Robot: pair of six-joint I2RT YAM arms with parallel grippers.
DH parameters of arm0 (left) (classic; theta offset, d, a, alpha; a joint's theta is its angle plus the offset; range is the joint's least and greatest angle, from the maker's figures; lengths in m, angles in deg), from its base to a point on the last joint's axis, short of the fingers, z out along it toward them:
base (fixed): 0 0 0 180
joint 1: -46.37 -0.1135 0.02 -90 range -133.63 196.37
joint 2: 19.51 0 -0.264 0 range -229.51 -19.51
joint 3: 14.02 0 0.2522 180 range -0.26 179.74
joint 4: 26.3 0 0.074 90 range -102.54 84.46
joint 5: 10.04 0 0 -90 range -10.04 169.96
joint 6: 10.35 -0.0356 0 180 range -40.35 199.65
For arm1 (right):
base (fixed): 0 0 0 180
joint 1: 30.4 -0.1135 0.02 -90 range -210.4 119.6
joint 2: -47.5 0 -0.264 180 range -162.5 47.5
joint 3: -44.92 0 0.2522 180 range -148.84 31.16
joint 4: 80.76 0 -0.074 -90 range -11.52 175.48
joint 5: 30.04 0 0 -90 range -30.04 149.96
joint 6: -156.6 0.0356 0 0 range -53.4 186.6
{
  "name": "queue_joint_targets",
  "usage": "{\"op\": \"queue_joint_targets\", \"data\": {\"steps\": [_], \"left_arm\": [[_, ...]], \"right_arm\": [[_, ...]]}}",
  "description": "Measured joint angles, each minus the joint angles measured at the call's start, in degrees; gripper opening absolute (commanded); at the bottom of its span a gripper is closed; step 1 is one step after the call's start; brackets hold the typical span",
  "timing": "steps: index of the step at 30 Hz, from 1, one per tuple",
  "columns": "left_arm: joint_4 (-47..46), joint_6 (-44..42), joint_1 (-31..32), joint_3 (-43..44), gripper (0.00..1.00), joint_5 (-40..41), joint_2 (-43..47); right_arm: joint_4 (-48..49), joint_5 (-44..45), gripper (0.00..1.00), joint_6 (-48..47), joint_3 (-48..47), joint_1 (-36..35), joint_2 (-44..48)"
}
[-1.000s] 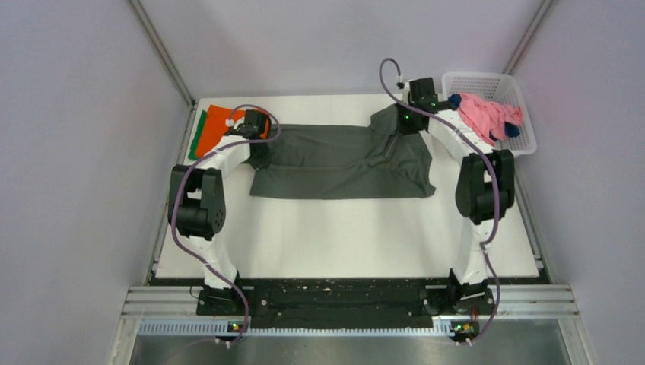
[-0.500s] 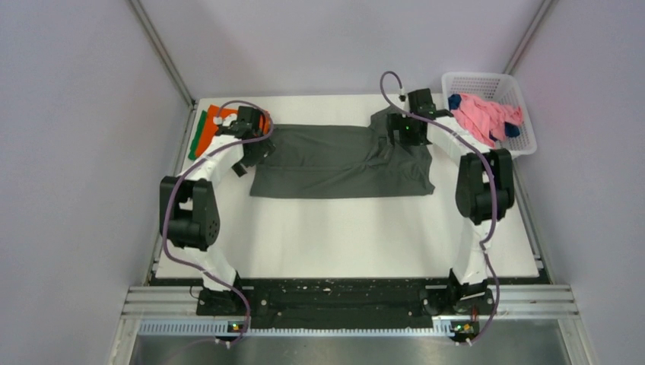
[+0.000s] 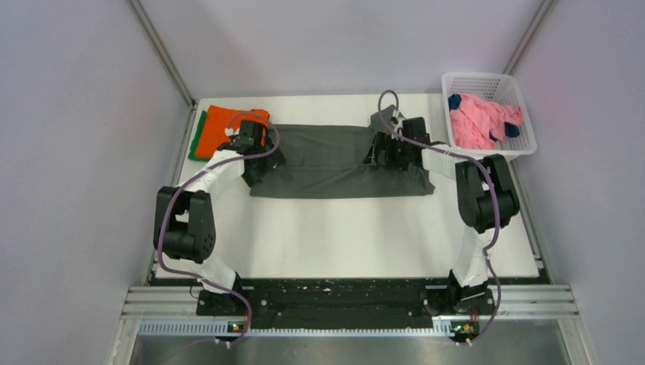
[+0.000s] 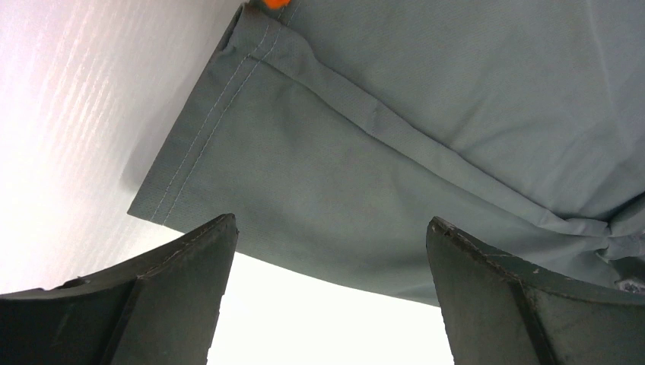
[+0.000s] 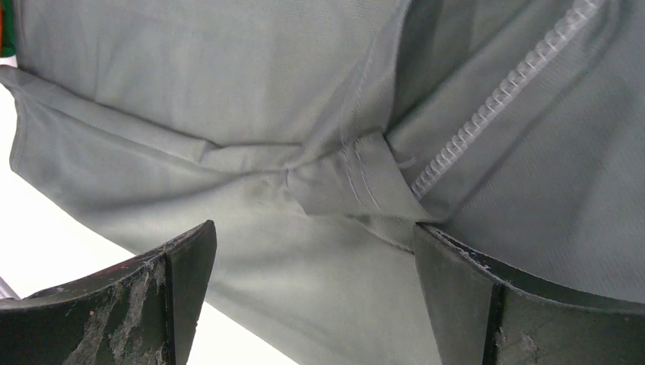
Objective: Fold and stack the t-shirts
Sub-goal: Fold the flattened tshirt in 1/3 of the way
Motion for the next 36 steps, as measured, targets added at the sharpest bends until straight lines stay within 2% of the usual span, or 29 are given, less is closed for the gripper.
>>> {"op": "queue_joint_targets", "data": {"steps": [12, 18, 23, 27, 30, 36], "left_arm": [[-0.3, -0.7, 0.0, -1.3, 0.99, 0.2, 0.0], [-0.3, -0.9, 0.0, -0.1, 0.99, -0.2, -0.5], [-1.4, -1.1, 0.0, 4.2, 0.99, -2.1, -4.5], [-3.5, -1.2, 0.2, 6.6, 0.99, -4.5, -9.3], [-3.8, -1.2, 0.3, 6.7, 0.99, -5.5, -12.1], [-5.0, -0.5, 0.4, 5.4, 0.99, -5.5, -13.5]], "right_arm": [[3.3, 3.4, 0.99, 1.7, -16.5, -2.8, -12.1], [1.8, 7.8, 0.99, -0.6, -20.6, -3.8, -11.8], [-1.8, 15.7, 0.99, -2.3, -12.3, -3.4, -4.8], [-2.3, 17.9, 0.99, -2.3, -2.2, -2.0, 2.1], [-1.6, 16.8, 0.99, -0.8, 4.4, 0.2, 4.9], [4.5, 11.9, 0.99, 4.2, 10.5, 4.7, 6.6]]}}
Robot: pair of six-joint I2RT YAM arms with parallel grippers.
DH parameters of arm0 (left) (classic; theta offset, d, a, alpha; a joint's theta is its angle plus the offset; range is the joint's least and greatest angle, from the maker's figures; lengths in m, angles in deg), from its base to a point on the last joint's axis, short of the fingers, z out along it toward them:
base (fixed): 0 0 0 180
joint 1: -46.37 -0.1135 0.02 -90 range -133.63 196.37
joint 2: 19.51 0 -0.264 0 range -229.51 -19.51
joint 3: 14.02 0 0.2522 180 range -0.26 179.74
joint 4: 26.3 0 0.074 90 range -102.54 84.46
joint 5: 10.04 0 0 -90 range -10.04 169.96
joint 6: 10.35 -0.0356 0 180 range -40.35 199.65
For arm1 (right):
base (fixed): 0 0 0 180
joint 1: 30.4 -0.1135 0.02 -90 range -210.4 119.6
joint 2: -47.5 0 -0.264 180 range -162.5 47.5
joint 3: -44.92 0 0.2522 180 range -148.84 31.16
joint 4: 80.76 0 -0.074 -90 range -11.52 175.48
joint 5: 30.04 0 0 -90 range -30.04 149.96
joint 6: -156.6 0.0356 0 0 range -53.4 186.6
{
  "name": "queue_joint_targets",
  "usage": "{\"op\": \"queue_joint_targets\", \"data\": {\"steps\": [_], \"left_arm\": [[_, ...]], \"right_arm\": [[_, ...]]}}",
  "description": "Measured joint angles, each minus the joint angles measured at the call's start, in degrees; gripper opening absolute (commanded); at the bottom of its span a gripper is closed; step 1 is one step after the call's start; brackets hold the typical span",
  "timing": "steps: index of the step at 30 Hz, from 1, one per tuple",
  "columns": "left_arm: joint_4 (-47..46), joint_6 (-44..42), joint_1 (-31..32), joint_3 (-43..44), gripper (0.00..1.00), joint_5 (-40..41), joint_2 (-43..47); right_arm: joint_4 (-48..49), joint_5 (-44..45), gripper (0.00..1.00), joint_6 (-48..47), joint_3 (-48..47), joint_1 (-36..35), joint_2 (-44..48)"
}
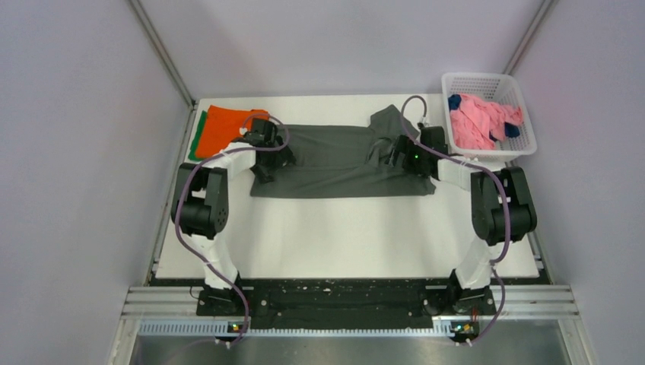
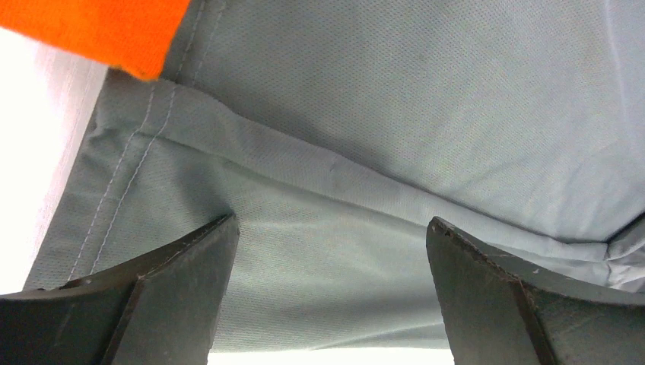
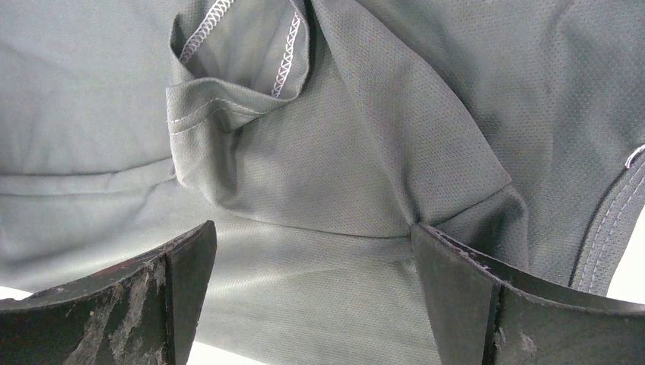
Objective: Fold and stack the t-shirts
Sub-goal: Fold the flattened tshirt in 1/3 of the way
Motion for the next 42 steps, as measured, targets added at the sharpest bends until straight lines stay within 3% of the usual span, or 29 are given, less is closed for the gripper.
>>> {"op": "queue_joint_targets", "data": {"steps": [5, 11, 16, 22, 30, 35, 42], "left_arm": [[-6.0, 1.4, 0.2, -10.8, 0.99, -0.3, 7.4], [-7.8, 4.5, 4.9, -28.9, 0.99, 0.2, 23.8], [-6.0, 10.6, 13.4, -42.3, 0.99, 2.7, 40.4], [3.1, 16.3, 15.7, -49.0, 0.99, 3.6, 56.3], [11.6, 15.8, 15.7, -43.7, 0.99, 12.5, 60.2], [11.4, 13.4, 14.6, -37.1, 0.99, 17.2, 53.0], [8.0, 8.6, 7.6, -29.9, 0.99, 16.4, 38.8]], "right_arm": [[1.3, 0.7, 0.99, 3.7, 13.0, 0.2, 11.4], [-8.7, 1.4, 0.99, 6.1, 23.0, 0.2, 26.5], [-17.6, 2.5, 0.99, 9.3, 32.1, -2.6, 42.7], [-26.9, 3.5, 0.99, 12.8, 32.4, -10.9, 52.9], [-23.6, 4.9, 0.99, 12.5, 25.8, -14.5, 46.0], [-19.8, 5.5, 0.99, 12.3, 24.9, -17.9, 37.2], [-11.8, 5.2, 0.99, 12.4, 21.2, -18.3, 25.1]]}}
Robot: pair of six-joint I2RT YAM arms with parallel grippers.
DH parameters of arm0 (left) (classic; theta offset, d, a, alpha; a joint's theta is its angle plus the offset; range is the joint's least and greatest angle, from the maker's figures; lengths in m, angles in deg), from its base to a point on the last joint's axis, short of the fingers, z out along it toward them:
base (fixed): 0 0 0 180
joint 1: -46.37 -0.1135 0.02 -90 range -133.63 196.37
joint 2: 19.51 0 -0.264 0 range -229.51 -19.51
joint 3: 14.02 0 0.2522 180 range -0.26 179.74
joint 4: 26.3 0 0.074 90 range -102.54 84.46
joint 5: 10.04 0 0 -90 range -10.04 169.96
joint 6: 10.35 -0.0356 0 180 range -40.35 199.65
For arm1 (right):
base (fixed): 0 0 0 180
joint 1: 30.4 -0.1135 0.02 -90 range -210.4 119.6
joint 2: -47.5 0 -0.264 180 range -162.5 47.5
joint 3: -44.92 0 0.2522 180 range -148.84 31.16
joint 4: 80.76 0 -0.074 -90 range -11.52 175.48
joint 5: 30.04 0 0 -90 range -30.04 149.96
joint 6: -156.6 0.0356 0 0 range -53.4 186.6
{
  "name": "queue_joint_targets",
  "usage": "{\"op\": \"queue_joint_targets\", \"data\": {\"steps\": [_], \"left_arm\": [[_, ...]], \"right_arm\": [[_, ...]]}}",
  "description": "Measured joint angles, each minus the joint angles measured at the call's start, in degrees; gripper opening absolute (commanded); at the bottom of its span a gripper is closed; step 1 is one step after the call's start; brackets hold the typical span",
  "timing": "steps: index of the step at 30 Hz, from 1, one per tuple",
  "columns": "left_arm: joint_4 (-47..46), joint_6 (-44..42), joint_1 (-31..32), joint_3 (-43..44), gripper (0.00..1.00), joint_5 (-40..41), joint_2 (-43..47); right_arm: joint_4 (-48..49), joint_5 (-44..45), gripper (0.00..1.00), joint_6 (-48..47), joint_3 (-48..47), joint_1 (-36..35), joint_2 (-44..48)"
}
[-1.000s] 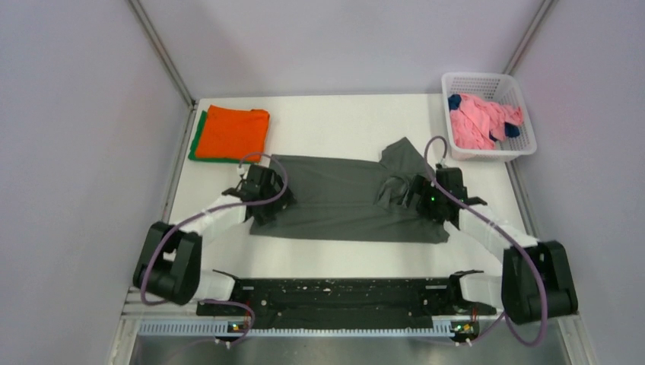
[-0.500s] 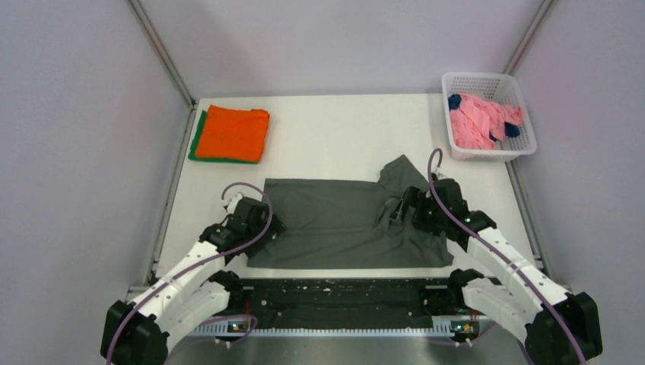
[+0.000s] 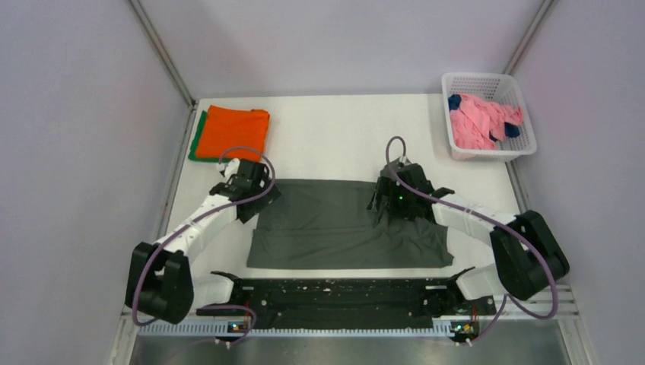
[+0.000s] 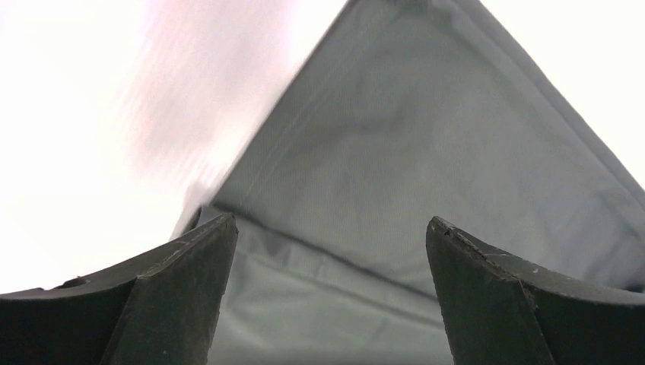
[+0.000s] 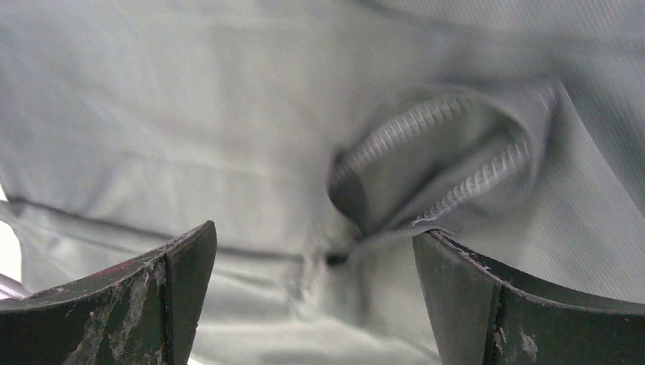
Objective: Fold and stack the t-shirts
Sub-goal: Fold the flattened tshirt in 1/3 of the way, then grab the side of the flattened tshirt furthest away from the robot with both arms
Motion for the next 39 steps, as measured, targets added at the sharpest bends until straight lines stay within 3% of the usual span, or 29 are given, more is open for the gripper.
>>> {"op": "queue_joint_targets", "data": {"steps": [6, 12, 20, 25, 31, 34, 39], "left_arm": [[-2.8, -3.1, -5.7, 5.0, 0.99, -1.8, -8.0], [-3.8, -5.6, -8.5, 10.8, 0.96, -3.0, -15.7], [-2.0, -8.0, -8.5, 22.4, 0.76, -5.1, -28.5], [-1.2, -8.8, -8.5, 25.9, 0.65, -6.2, -33.5], [0.2, -9.1, -8.5, 27.4, 0.33, -6.1, -36.7], [0.3, -9.4, -8.5, 27.9, 0.00, -6.2, -37.4], [0.4, -10.1, -8.5, 28.2, 0.00, -6.9, -37.7]], "right_arm": [[6.8, 0.3, 0.99, 0.3, -9.8, -0.7, -12.6], [5.1, 5.0, 0.99, -2.4, -16.9, -0.8, -15.0], [-4.7, 15.0, 0.99, -7.2, -18.6, -0.7, -9.0], [-6.5, 15.4, 0.99, -10.4, -20.0, 3.6, -7.1], [-4.9, 15.1, 0.99, -14.8, -24.5, 9.6, -10.8], [-4.1, 15.4, 0.98, -16.9, -29.6, 10.0, -16.6], [-3.0, 16.2, 0.93, -19.2, -37.5, 10.2, -26.5]]}}
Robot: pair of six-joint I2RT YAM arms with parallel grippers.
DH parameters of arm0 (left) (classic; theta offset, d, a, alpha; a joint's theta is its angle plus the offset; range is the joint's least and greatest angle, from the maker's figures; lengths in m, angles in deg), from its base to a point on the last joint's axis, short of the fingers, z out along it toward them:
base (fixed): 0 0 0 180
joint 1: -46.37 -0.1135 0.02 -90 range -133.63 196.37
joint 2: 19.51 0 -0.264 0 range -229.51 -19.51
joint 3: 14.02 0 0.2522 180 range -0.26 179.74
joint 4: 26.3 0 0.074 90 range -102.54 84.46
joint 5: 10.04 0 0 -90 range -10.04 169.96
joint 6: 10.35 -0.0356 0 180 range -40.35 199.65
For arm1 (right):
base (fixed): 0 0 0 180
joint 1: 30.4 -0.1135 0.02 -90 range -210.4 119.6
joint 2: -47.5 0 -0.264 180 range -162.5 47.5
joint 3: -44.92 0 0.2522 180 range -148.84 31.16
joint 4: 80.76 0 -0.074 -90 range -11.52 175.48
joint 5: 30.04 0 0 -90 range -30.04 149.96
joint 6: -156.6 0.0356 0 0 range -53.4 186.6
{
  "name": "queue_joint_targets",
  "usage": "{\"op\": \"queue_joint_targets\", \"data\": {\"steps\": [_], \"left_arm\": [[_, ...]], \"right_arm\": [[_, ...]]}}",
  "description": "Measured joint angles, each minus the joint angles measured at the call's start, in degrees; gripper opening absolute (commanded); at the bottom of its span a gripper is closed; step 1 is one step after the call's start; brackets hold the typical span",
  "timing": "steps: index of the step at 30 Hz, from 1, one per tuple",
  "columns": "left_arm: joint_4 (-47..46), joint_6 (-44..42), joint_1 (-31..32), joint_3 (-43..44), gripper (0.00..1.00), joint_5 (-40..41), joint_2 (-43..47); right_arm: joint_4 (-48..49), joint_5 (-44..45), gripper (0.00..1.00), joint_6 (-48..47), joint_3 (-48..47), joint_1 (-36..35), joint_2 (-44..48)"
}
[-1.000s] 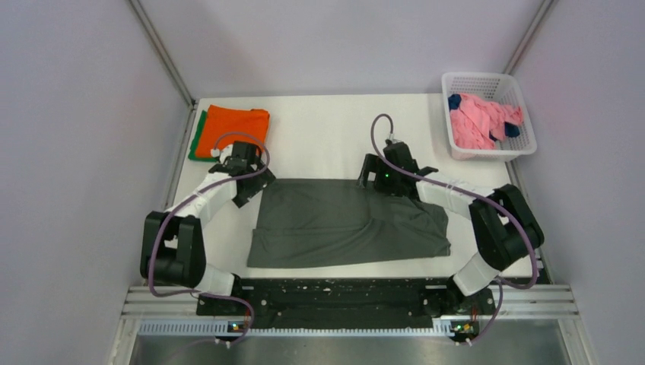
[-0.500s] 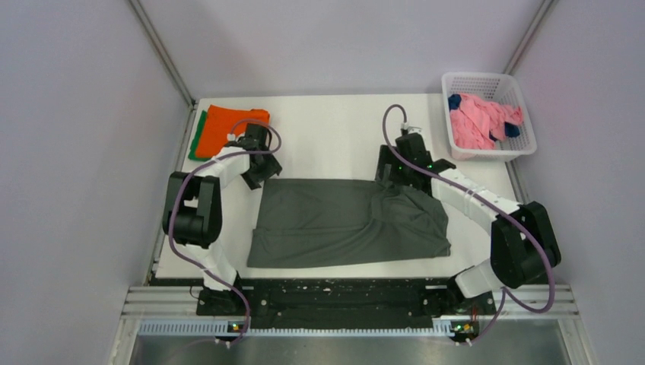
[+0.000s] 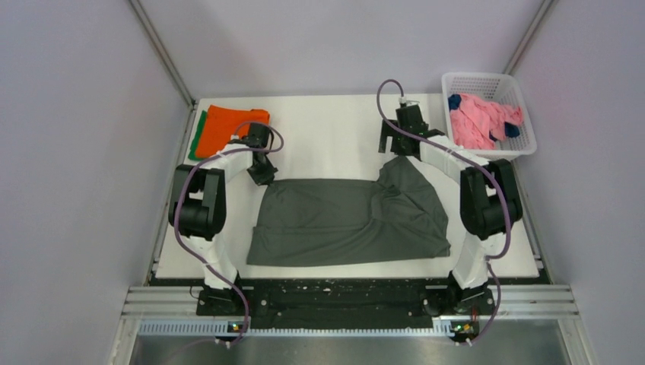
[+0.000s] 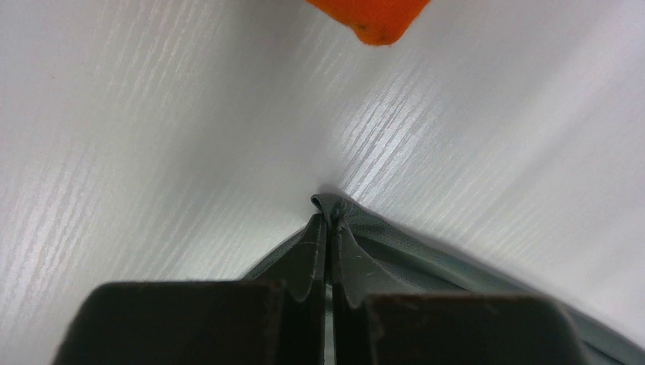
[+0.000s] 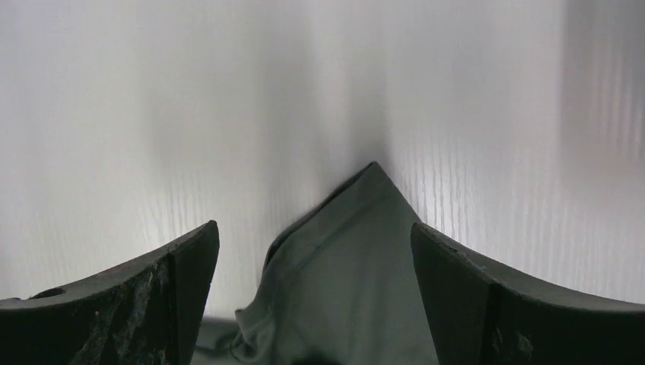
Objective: Fold and stack the t-shirts
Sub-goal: Grab the side of the flattened tshirt furthest away from the robot with both arms
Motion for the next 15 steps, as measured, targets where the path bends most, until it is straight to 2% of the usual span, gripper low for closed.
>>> {"op": "queue_joint_targets", "data": {"steps": [6, 15], "left_arm": [[0.0, -0.1, 0.0, 0.0, 0.00, 0.2, 0.0], [0.0, -0.1, 0.0, 0.0, 0.00, 0.3, 0.2]], "right_arm": [[-1.7, 2.1, 0.81, -1.0, -8.8, 0.0, -10.3], [-5.2, 4.6, 0.76, -0.7, -9.5, 0.0, -14.7]]}}
